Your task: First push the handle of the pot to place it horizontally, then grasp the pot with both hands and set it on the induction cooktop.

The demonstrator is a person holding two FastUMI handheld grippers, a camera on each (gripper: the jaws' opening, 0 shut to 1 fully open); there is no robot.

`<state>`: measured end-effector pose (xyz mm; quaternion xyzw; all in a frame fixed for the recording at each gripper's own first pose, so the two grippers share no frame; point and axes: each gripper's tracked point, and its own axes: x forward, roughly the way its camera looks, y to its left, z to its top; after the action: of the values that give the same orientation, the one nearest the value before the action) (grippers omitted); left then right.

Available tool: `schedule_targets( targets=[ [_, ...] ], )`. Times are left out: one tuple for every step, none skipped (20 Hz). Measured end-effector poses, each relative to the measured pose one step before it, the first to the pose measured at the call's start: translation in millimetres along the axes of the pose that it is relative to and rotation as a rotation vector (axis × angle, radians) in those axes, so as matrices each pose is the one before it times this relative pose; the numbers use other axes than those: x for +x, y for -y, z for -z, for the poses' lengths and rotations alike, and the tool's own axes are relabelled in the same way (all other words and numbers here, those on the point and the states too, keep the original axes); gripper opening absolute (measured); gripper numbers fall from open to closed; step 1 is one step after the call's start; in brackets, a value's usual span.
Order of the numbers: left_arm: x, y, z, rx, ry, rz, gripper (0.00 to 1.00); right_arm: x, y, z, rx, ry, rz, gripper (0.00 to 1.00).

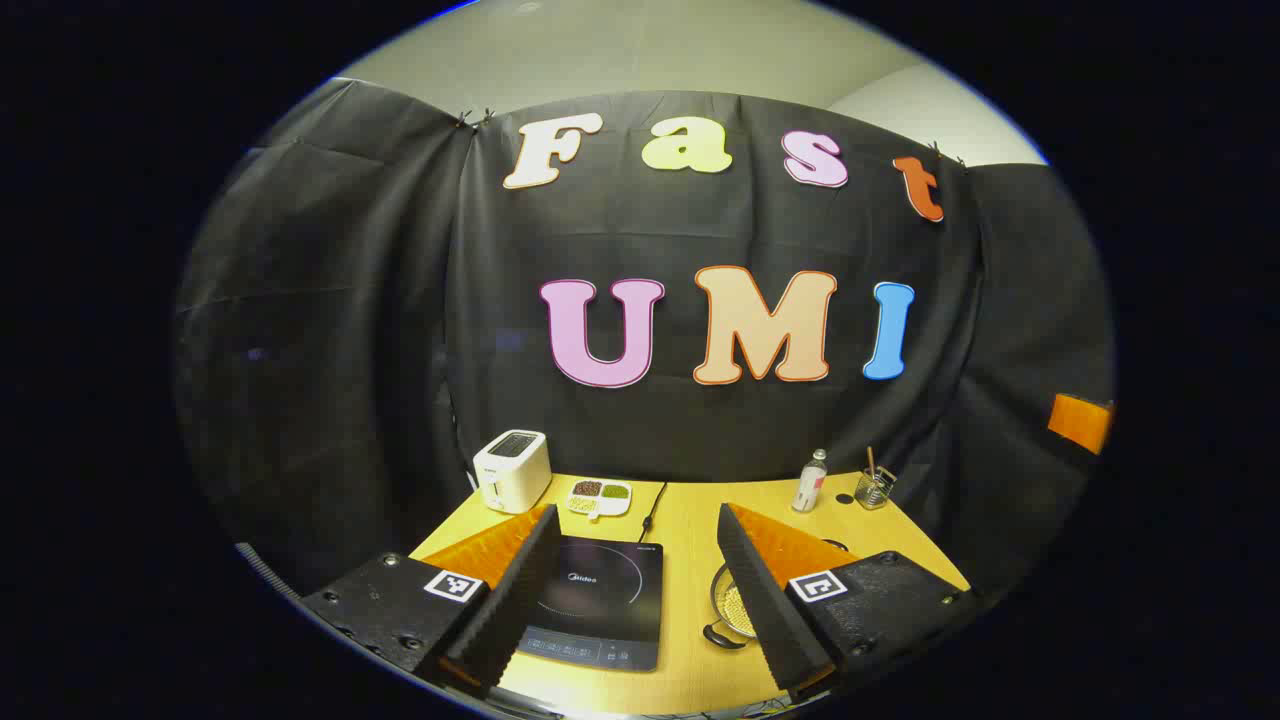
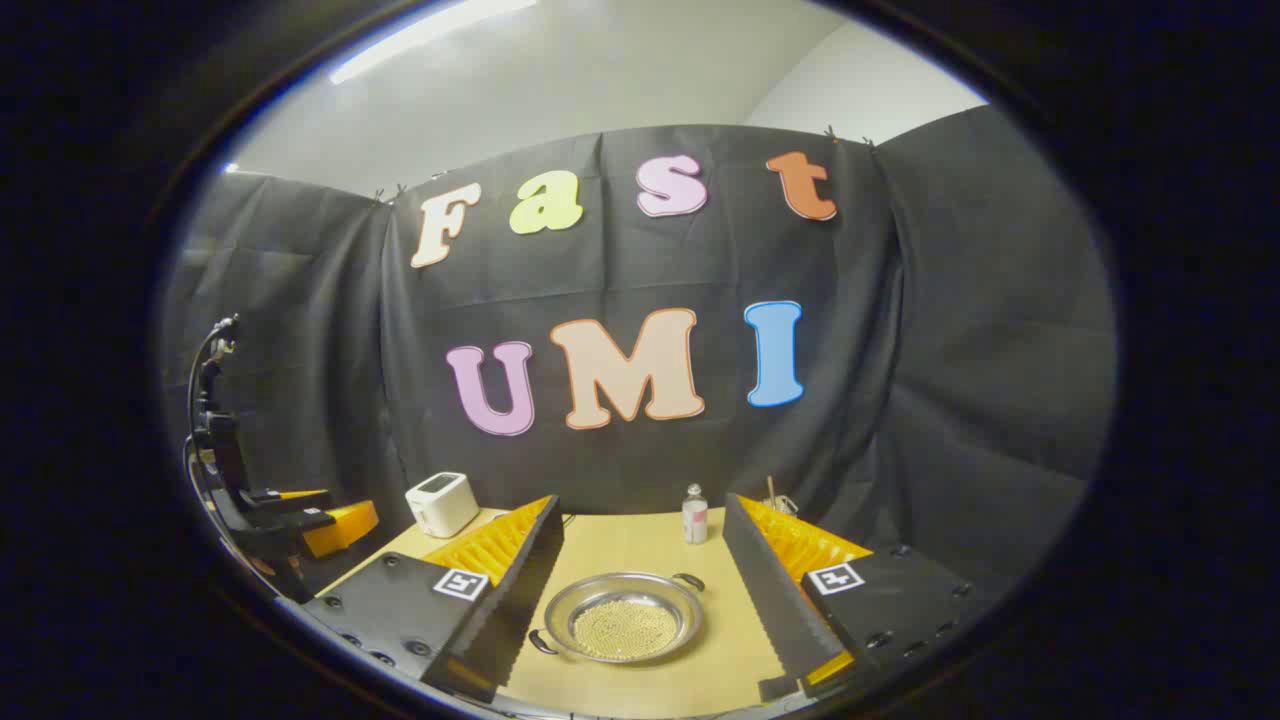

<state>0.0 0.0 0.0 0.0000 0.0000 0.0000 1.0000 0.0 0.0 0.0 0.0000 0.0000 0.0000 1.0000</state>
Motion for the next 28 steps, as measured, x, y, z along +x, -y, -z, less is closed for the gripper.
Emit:
schedule_targets(
  targets=[
    [-1.56,1.35,0.89,-0.00135,-0.00065,-0.00218,0.92,0.51,1.25,-0.53,-0.00267,-0.00186,-0.00345,0.93],
    [-1.4,1.32,0.22,-0.00021,-0.00173,-0.00468,0.92,-1.12,1.03,-0.25,-0.00196,0.00045,-0.00268,0.93],
    [-1.62,0.17,1.63,0.00109,-0.00269,-0.00581,0.92,-0.09,1.52,-1.35,-0.00146,0.00186,-0.00226,0.93],
    [-0.94,1.43,0.2,0.00181,-0.00311,-0.00553,0.96,-0.41,1.89,0.58,-0.0004,0.00035,-0.00244,0.93],
    [-0.62,0.63,1.42,0.00182,-0.00191,-0.00583,0.96,0.04,1.53,0.29,0.00137,-0.00039,-0.00446,0.93],
    [-1.31,1.79,-1.29,0.00149,0.00213,-0.00481,0.96,-0.11,2.36,1.29,0.00203,-0.00144,-0.00487,0.93],
    [-0.58,2.59,0.71,0.0014,-0.00075,-0.0047,0.99,0.04,2.3,-0.05,0.0021,-0.00044,-0.00372,0.93],
    [-1.72,2.28,1.42,0.00235,-0.00269,-0.00463,0.96,0.15,3.76,1.05,0.002,-0.00012,-0.00319,0.93],
    [-0.43,1.79,1.86,0.00156,-0.00564,-0.00664,0.99,0.87,3.19,1.19,-0.00117,-0.00712,-0.00602,0.93],
    [-2.37,2.29,0.19,-0.00176,-0.00325,-0.00733,0.99,-0.19,2.34,4.54,-0.00683,-0.01011,-0.00878,0.93],
    [-1.79,3.05,-0.49,-0.00563,0.00213,-0.00613,0.92,1.62,4.54,3.16,-0.01306,-0.01198,-0.00518,0.93],
    [-1.99,4.2,-1.15,-0.00622,0.00381,-0.00325,0.92,-0.14,6.05,3.34,-0.01424,-0.00921,-0.00033,0.93],
    [-2.08,3.37,-0.69,-0.00474,0.0079,-0.00503,0.92,1.8,5.58,3.18,-0.01219,-0.00986,-0.00133,0.93],
    [-2.41,2.07,-1.91,-0.00195,0.00544,-0.0074,0.96,2.35,3.23,4.72,-0.00707,-0.01002,-0.00508,0.93],
    [-2.15,2.51,-2.66,0.001,0.01276,-0.00538,0.96,1.16,3.25,3.9,0.001,-0.00915,-0.00647,0.94],
    [-2.03,3.38,-4.36,0.00358,0.01636,-0.00439,0.96,0.1,1.38,2.6,0.00739,0.00003,-0.01125,0.94],
    [-1.73,2.0,-2.15,0.00969,0.01176,-0.00643,0.96,-0.79,0.4,0.89,0.01,0.00186,-0.01251,0.94],
    [-1.86,0.62,-1.74,0.01187,0.00808,-0.01117,0.96,-1.02,1.0,2.82,0.01088,0.00226,-0.01402,0.94],
    [-2.12,0.96,-0.13,0.00944,0.00196,-0.00885,0.92,-1.39,2.94,1.75,0.00852,-0.00182,-0.00739,0.94],
    [-2.66,3.74,-0.42,0.00118,0.00043,-0.00113,0.95,-2.31,4.13,1.43,0.00497,0.00019,-0.00402,0.94],
    [-4.22,6.06,-0.35,-0.00683,0.00245,0.00494,0.95,-2.29,4.48,0.17,0.00137,0.00293,-0.00113,0.94],
    [-3.83,4.93,0.25,-0.00795,-0.00002,0.00661,0.95,-3.08,5.2,0.26,0.00078,0.00286,0.00271,0.94],
    [-4.41,3.61,2.87,-0.00809,-0.00071,0.00617,0.92,-2.03,4.63,-0.95,0.00133,0.00383,0.00014,0.93],
    [-2.98,3.31,1.1,-0.00495,-0.00355,0.00346,0.92,-3.53,2.66,0.08,0.00239,0.00192,-0.00087,0.93],
    [-2.72,0.21,2.4,-0.0025,-0.00146,-0.00077,0.96,-0.25,3.19,0.19,0.00312,-0.00063,-0.00231,0.93],
    [-2.0,-0.79,2.41,0.00211,-0.00791,-0.009,0.96,-0.83,2.37,1.25,0.00425,-0.00188,-0.00095,0.93],
    [-1.69,-2.5,3.92,0.0042,-0.00854,-0.01249,0.92,0.23,2.08,-0.15,0.00517,-0.00188,-0.00025,0.93],
    [-1.77,-1.14,0.7,0.00105,-0.00275,-0.00876,0.96,-0.38,0.28,0.62,0.00295,-0.00167,-0.00405,0.93]
  ],
)
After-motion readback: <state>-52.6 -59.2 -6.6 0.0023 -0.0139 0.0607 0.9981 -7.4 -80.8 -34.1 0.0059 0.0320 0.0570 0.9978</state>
